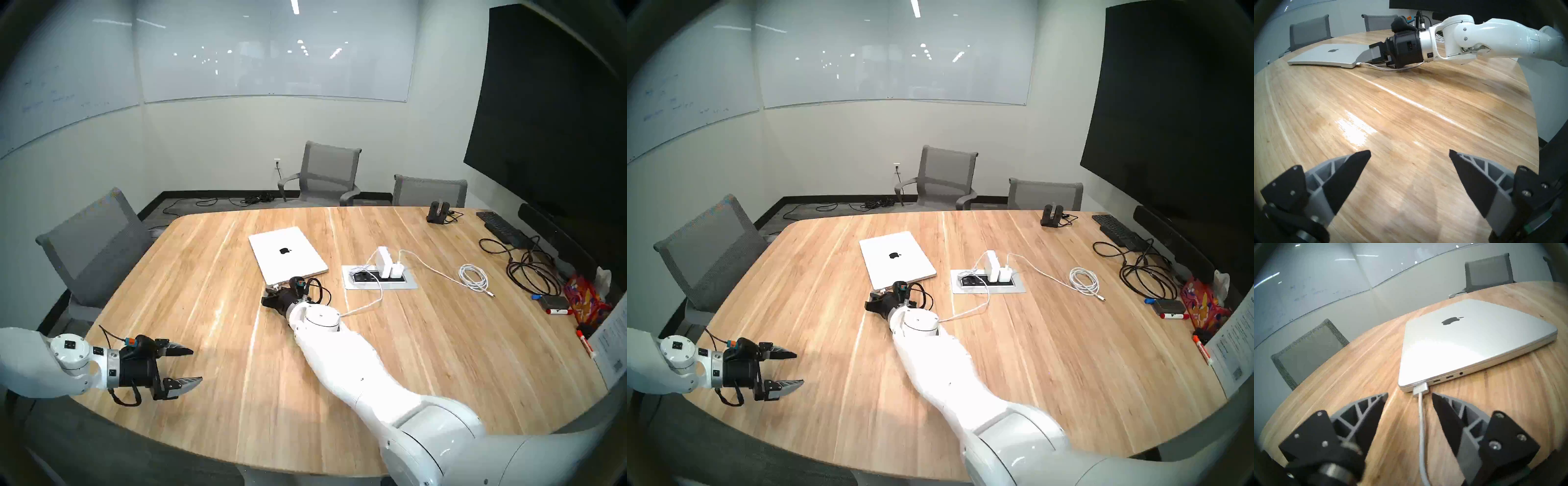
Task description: Plug the charging cable into the port of a MacBook
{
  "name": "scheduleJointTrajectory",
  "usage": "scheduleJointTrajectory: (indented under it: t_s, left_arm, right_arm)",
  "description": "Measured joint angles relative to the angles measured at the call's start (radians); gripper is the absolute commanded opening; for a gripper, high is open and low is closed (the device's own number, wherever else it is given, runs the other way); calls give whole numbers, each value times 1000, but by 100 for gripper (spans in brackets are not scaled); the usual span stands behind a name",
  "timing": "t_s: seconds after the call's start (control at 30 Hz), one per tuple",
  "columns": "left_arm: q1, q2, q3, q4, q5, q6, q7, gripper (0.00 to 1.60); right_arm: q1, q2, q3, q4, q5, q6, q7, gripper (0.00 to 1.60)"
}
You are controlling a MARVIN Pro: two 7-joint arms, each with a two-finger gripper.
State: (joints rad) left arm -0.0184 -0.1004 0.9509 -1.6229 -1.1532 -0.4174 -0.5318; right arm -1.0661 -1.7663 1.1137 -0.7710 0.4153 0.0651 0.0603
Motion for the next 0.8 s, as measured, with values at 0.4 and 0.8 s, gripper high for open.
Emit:
scheduleJointTrajectory:
  t_s: [0.4,0.8]
  left_arm:
    - [0,0,0,0,0,0,0,160]
    - [0,0,0,0,0,0,0,160]
  right_arm:
    - [-33,38,-23,-93,-31,75,-14,157]
    - [-54,100,-66,-190,-88,217,-5,86]
